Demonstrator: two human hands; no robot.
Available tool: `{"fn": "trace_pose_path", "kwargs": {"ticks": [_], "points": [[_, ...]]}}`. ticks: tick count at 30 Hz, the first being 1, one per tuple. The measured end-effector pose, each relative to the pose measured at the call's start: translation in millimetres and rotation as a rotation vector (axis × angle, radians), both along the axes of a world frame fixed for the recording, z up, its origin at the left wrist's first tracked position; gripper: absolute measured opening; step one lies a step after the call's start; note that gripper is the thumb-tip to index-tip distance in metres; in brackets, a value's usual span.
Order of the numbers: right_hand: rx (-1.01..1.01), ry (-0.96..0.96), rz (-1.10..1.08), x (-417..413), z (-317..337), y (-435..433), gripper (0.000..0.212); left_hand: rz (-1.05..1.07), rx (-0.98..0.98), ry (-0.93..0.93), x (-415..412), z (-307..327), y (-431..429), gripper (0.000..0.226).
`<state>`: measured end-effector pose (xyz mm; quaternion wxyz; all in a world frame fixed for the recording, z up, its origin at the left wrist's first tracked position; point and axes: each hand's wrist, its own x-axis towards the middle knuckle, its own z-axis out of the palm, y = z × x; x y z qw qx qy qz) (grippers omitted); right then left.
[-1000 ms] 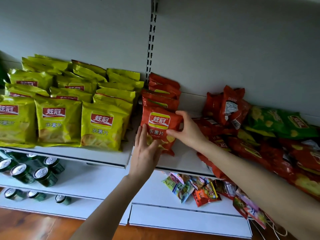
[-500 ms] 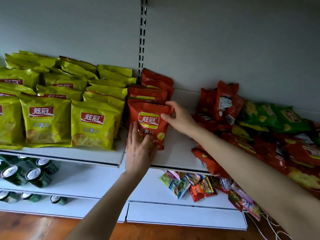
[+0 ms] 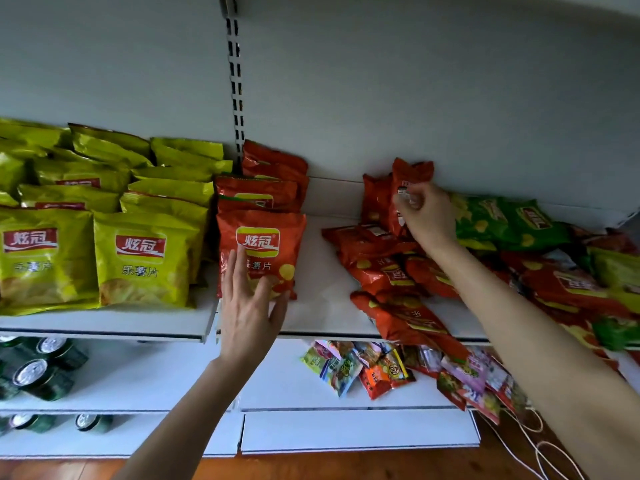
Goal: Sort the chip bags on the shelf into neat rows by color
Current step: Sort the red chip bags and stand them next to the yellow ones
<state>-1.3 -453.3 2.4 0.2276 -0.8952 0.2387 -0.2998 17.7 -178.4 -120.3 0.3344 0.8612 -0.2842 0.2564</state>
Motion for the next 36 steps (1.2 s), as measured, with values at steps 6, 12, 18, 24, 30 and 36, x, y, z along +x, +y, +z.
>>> {"fn": "trace_pose_path", "kwargs": {"ticks": [6,12,18,24,30,36], "points": [[0.157,0.098,-0.099,9,-19,-32,0.054,-0.111,-0.037,-0.069,-14,21,-18,0.017],[0.408,-0.218,0.047,-27,21,-15,0.037,-0.250,-0.192,0.235,-28,63,-50,0.027],[1.333,-0.272,0.484,-62,27,15,0.015,-0.413,-0.605,1.020,-37,122,-99,0.058],[1.095,-0.052,0.515,-68,27,2,0.027,-0.532,-0.684,1.295,-33,120,-98,0.071],[0.181,0.461,0.526,-36,-3,-5,0.048,-0.355,-0.916,1.174,-19,129,-66,0.042],[-0.122,0.387,0.434,-21,-17,-10,0.024,-0.264,-0.973,1.081,-19,130,-43,0.073]]}}
